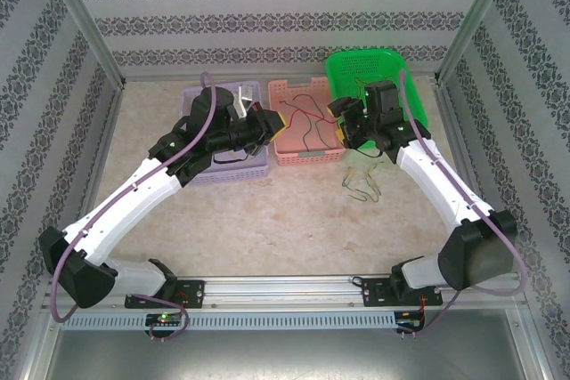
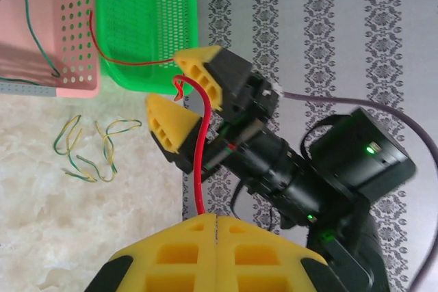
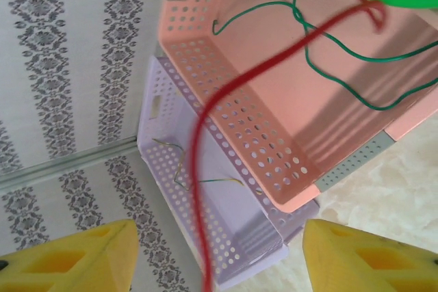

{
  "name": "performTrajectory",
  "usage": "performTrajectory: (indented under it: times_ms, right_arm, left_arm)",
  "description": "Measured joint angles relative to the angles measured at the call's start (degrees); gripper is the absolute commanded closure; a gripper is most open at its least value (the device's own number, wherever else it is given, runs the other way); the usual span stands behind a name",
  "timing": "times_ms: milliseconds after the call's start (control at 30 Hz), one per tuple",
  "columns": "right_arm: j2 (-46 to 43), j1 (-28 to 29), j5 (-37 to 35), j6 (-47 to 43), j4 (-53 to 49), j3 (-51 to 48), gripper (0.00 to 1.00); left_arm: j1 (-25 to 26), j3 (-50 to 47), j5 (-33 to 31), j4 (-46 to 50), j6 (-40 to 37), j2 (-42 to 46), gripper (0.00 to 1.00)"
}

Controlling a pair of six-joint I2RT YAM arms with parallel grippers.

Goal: Untangle the cables

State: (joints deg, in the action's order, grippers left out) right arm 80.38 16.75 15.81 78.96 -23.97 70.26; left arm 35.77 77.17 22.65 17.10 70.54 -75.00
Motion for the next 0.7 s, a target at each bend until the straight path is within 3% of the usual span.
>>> performTrajectory:
  times_ms: [100,233,333,367,433,500,700]
  right_arm:
    - [0.04,-0.04,-0.37,0.87,0.26,0.52,0.62]
    - [0.24,-0.81,-0.55,0.9,1.73,0.96,1.0]
    - [1.25,-2.03,-0.52,-0.31,2.03,2.49,1.0]
    - [1.62,-2.51,-0.35,-1.31,2.08,3.3,1.0]
    - [2.23,-3.65,0.39,-4.35,2.27,5.29,1.0]
    - [3.04,-5.6,1.46,-9.14,2.47,8.41,1.0]
    - [8.2,-13.79,8.37,-29.09,2.49,20.68,1.0]
  left_arm:
    - [0.39,0.0,0.09,0.02,-0.02,0.63,1.0]
    - [0.76,0.0,0.66,0.02,0.0,0.83,1.0]
    - [1.01,-0.15,1.09,0.02,-0.04,1.05,0.99]
    - [1.03,-0.48,1.29,0.02,-0.07,1.33,0.88]
    - [1.03,-1.36,1.68,0.04,-0.37,1.81,0.56]
    - [1.03,-1.62,2.16,0.94,-0.57,1.92,0.41]
    - [1.03,-1.62,0.28,7.04,-2.29,2.01,0.37]
